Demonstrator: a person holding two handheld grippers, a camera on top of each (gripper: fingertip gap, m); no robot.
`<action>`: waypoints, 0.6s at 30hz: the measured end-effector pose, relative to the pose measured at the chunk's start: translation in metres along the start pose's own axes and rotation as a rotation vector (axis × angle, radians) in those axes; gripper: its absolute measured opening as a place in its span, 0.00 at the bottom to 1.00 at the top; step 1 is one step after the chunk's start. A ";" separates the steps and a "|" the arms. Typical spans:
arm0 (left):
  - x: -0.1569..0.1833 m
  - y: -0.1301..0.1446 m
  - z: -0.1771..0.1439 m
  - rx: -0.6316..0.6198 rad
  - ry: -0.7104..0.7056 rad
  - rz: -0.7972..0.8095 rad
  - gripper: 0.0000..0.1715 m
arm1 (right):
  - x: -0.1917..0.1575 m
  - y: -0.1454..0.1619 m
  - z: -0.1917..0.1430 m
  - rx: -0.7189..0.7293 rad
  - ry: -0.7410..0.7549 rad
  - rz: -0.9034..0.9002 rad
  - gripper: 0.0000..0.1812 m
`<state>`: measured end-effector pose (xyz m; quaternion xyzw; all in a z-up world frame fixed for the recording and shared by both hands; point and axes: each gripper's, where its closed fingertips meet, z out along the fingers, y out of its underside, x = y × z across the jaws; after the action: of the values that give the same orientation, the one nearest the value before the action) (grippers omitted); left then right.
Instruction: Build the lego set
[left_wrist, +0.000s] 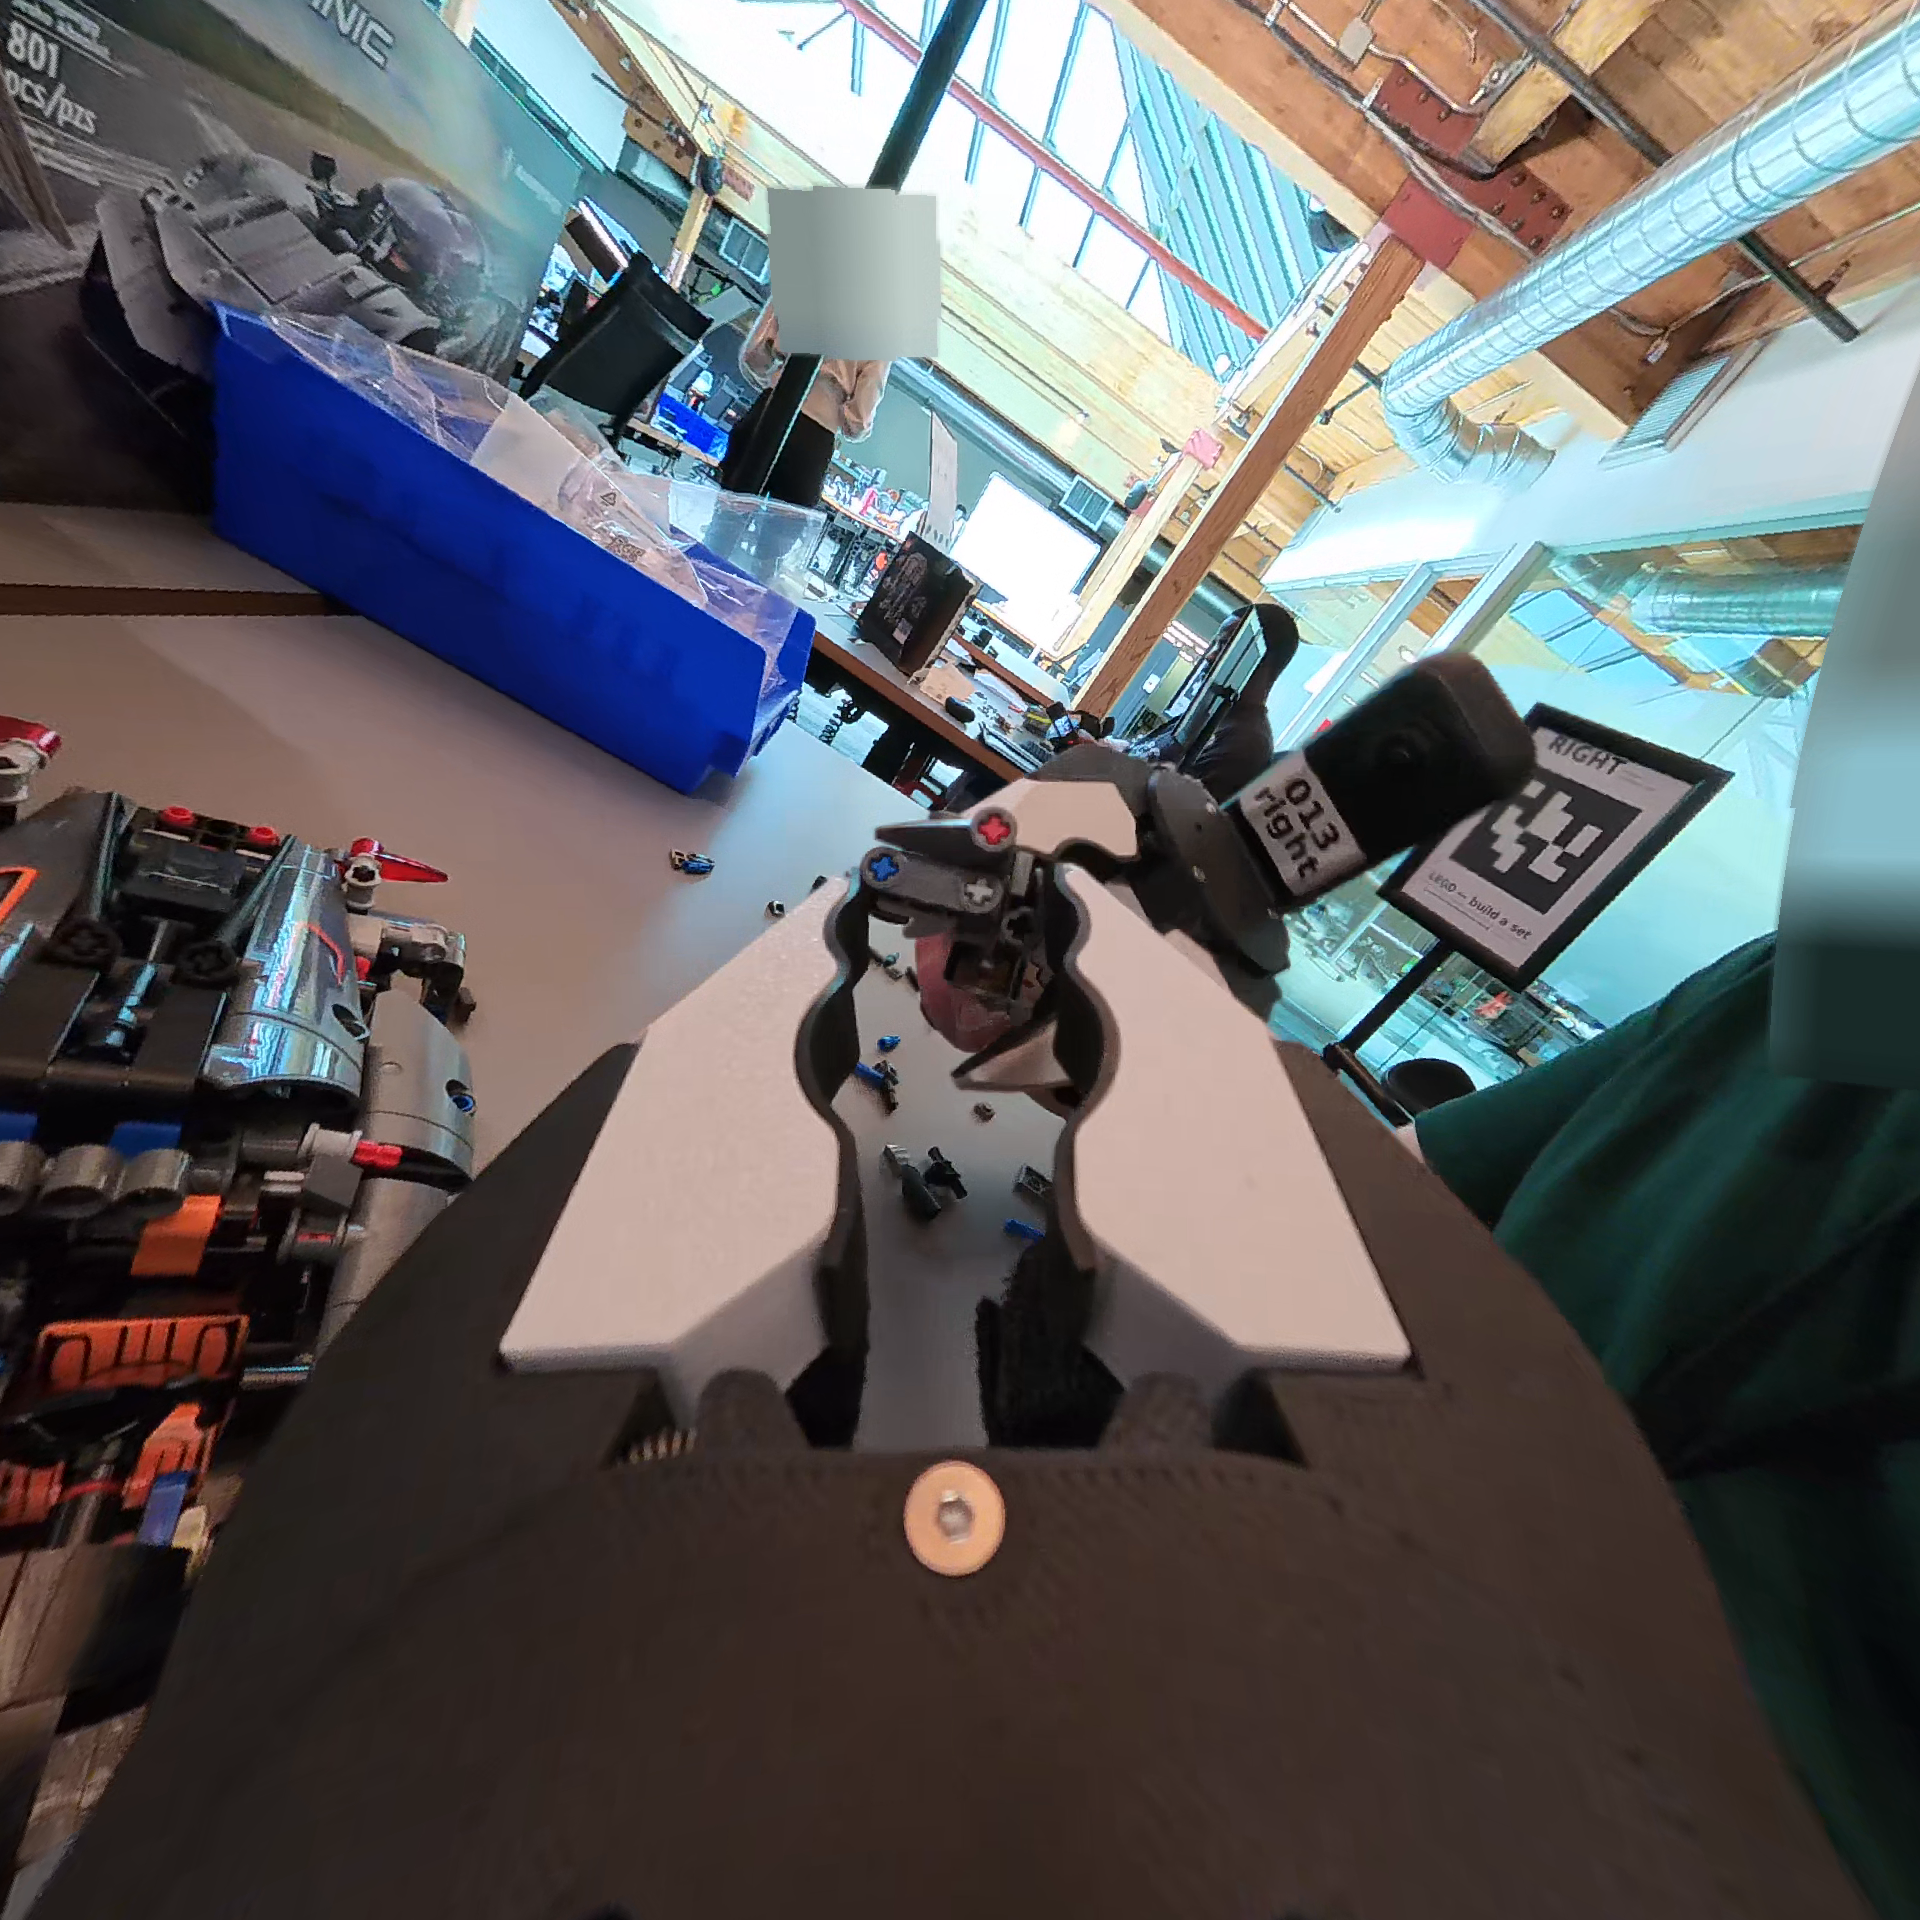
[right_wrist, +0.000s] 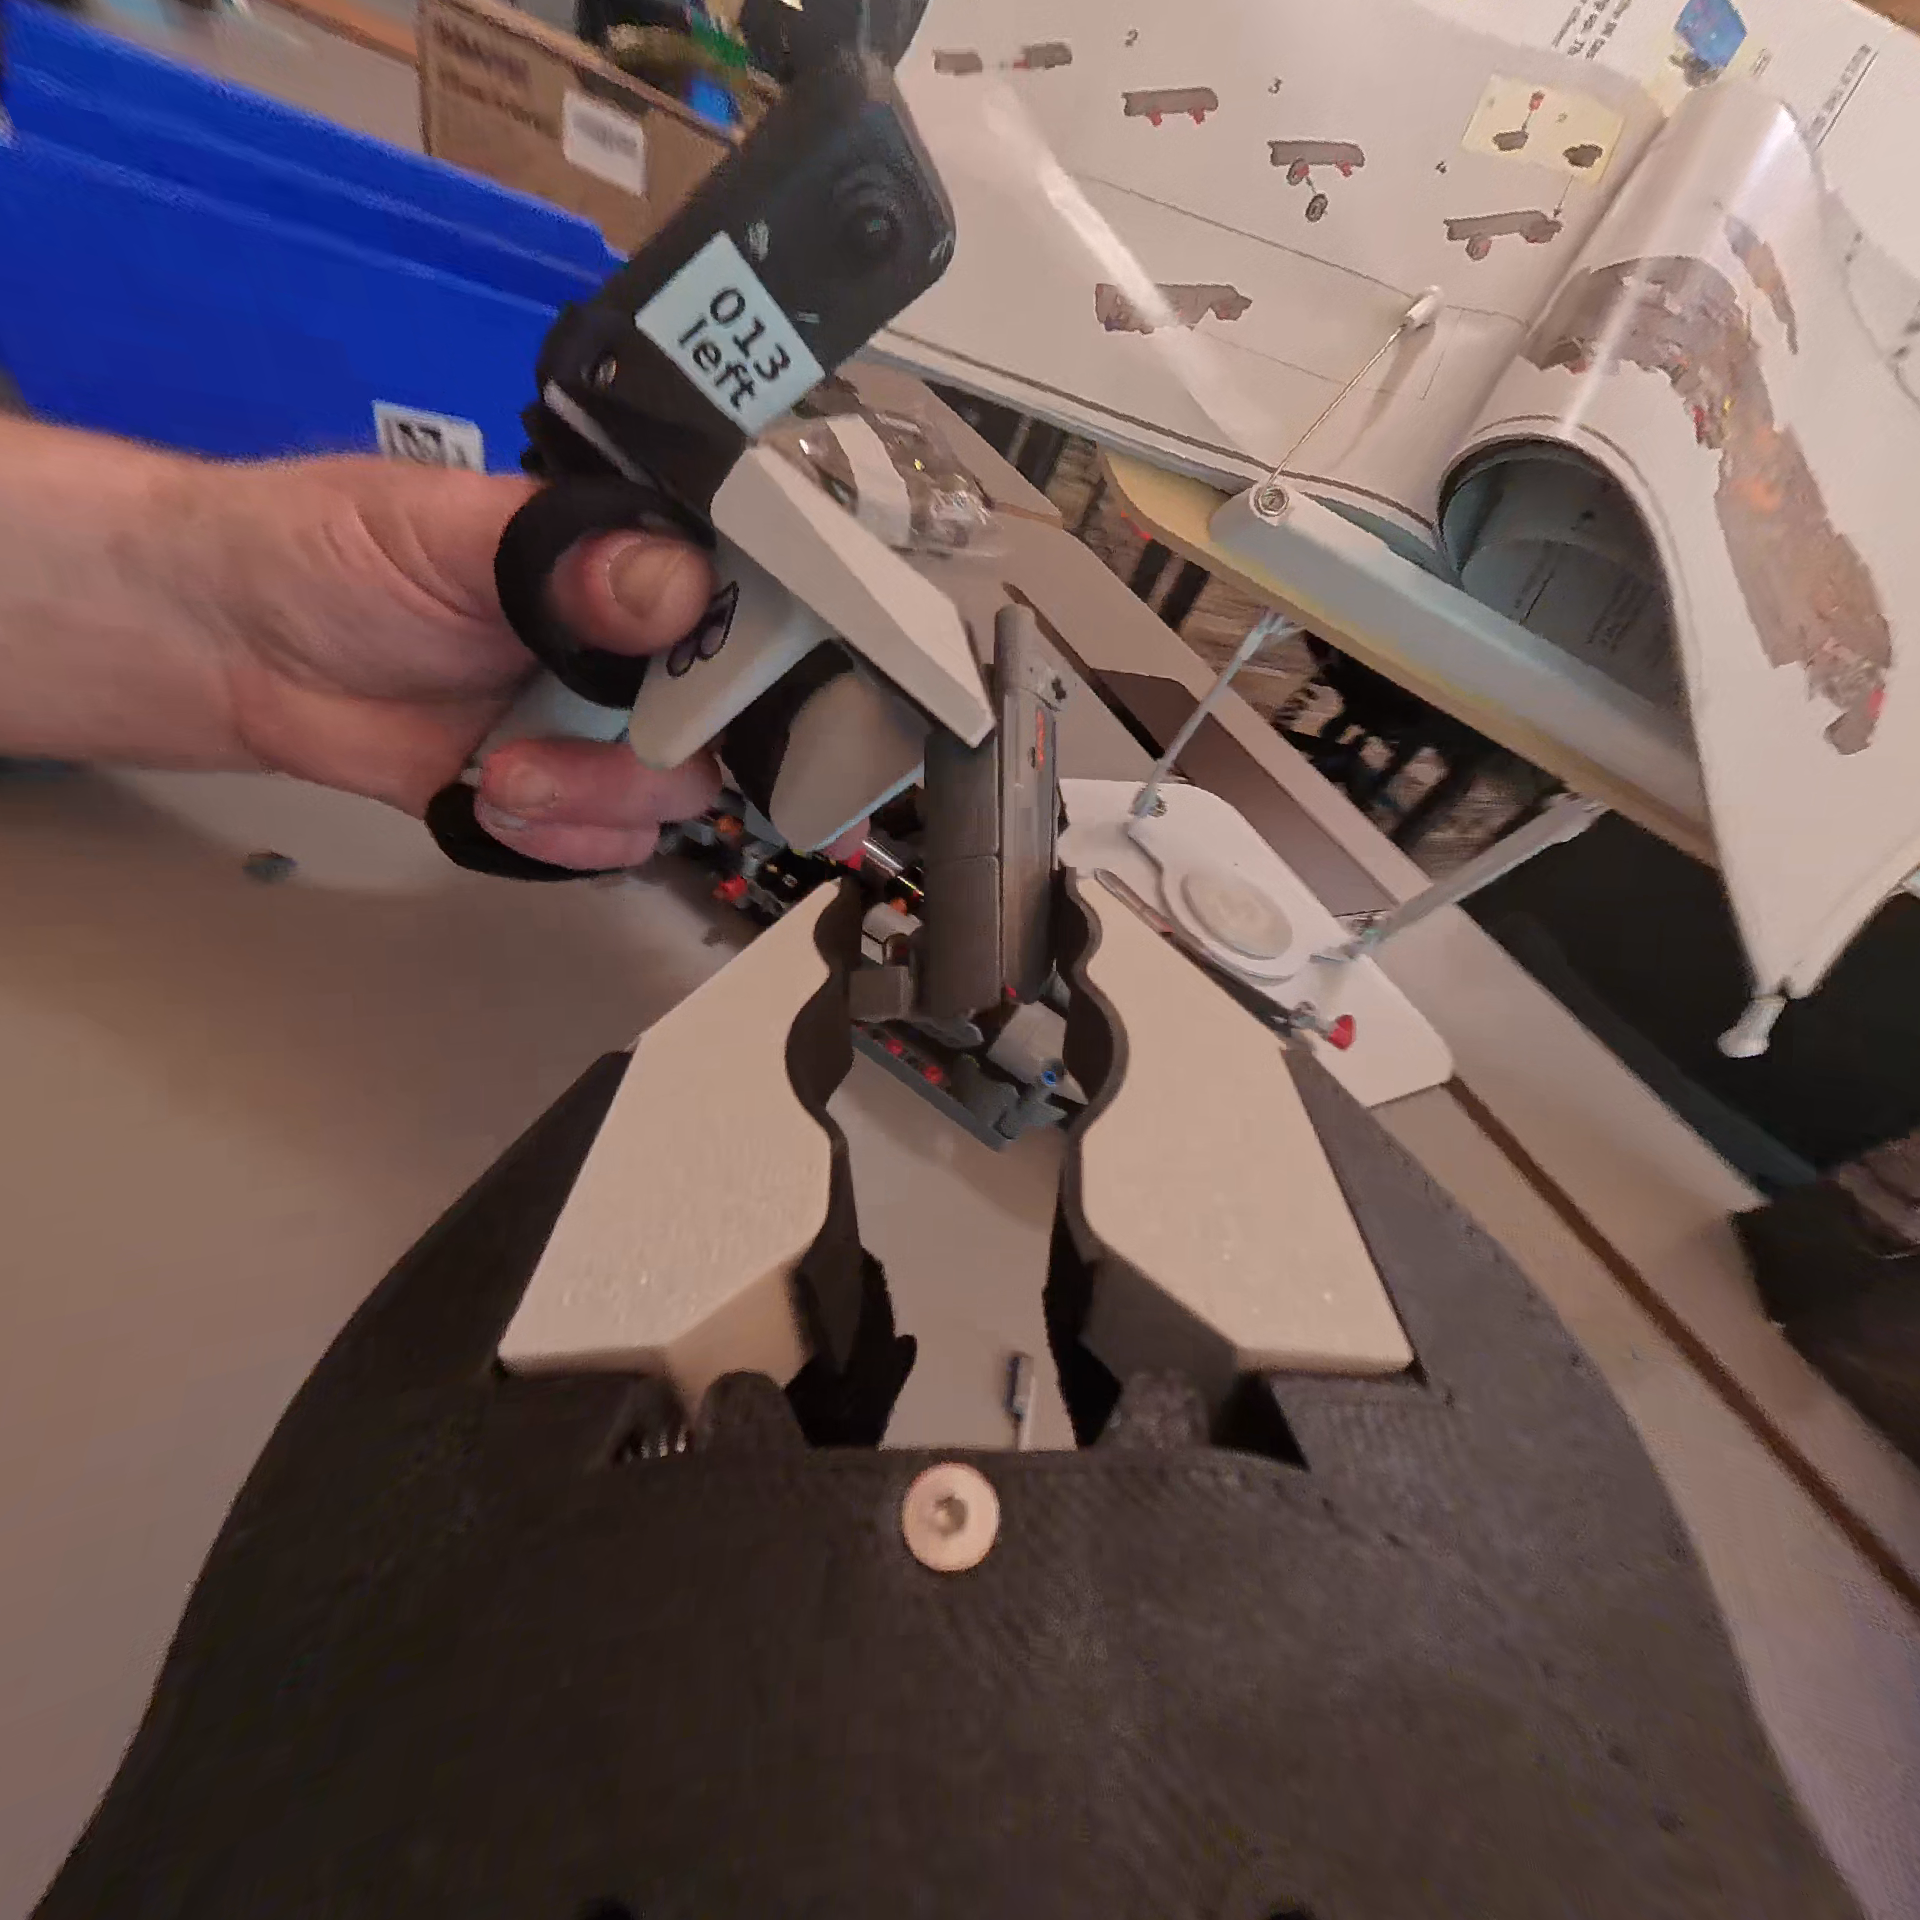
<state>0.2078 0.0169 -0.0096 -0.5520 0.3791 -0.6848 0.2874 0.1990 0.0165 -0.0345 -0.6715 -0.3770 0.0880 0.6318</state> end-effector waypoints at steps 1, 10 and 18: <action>0.000 0.000 0.000 -0.006 -0.003 0.007 0.18 | 0.000 -0.001 -0.001 0.020 -0.028 0.051 0.19; 0.007 -0.005 -0.002 -0.008 0.000 0.120 0.23 | 0.004 -0.019 -0.018 0.225 -0.294 0.470 0.19; 0.021 0.001 0.002 -0.026 0.069 0.168 0.09 | -0.012 -0.025 -0.022 0.276 -0.545 0.681 0.19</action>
<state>0.2051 -0.0012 0.0016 -0.4979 0.4426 -0.6719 0.3237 0.1937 -0.0103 -0.0117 -0.6190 -0.2718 0.5137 0.5283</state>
